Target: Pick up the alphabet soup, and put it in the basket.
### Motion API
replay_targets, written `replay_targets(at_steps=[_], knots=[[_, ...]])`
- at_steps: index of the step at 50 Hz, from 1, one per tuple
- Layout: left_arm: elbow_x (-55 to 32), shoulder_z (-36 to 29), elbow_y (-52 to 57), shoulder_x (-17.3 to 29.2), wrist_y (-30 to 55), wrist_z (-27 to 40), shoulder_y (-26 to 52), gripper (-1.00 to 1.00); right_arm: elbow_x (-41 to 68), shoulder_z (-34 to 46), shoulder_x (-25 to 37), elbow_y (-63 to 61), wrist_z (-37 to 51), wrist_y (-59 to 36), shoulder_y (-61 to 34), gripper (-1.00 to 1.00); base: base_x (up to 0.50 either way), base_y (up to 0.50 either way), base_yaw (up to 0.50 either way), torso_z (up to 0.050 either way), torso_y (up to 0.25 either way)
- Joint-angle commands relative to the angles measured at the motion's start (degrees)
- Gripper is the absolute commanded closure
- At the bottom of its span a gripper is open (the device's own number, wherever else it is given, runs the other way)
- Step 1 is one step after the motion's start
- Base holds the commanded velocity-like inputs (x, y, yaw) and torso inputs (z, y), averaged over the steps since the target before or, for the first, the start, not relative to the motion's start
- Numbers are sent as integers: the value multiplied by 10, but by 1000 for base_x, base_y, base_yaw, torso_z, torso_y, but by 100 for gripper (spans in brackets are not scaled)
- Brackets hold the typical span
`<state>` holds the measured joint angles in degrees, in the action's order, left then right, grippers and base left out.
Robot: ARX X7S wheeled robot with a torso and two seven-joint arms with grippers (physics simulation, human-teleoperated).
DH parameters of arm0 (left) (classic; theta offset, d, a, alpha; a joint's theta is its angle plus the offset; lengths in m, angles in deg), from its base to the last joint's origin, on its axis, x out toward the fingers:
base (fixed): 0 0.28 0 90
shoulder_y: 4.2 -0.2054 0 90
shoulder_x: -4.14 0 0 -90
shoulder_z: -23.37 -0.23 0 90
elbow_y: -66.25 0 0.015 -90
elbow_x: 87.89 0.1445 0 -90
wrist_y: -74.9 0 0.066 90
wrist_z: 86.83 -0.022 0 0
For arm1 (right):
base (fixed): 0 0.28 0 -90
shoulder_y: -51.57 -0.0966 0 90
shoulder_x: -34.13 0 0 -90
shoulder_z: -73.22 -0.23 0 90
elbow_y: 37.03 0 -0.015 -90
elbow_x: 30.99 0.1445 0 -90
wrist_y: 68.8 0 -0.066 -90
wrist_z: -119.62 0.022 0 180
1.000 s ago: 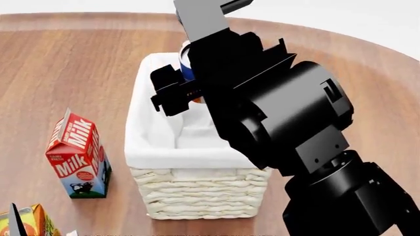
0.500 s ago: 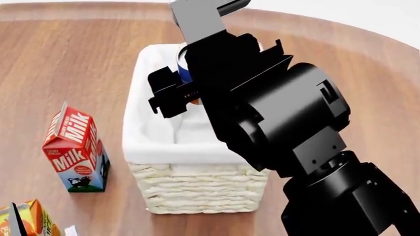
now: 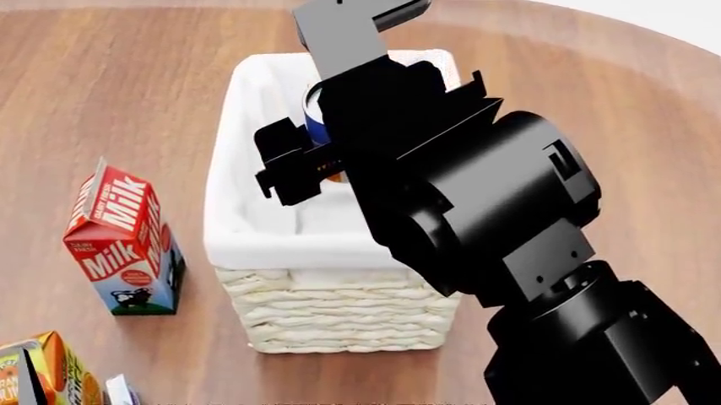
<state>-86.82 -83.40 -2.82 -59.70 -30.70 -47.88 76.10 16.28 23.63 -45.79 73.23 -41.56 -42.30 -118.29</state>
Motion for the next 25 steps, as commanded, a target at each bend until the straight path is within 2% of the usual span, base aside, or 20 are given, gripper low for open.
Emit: replay_targets(at_steps=[1,25], knots=[[-1,0,-1,1,-2,1,0,-100,-14,0,1,-3,-4,2,-6,100,0,0,0,0,-47],[-3,1,3,4,-4,4,-3,-100,-9,9,-1,-10,1,0,-6,100,0,0,0,0,-46]])
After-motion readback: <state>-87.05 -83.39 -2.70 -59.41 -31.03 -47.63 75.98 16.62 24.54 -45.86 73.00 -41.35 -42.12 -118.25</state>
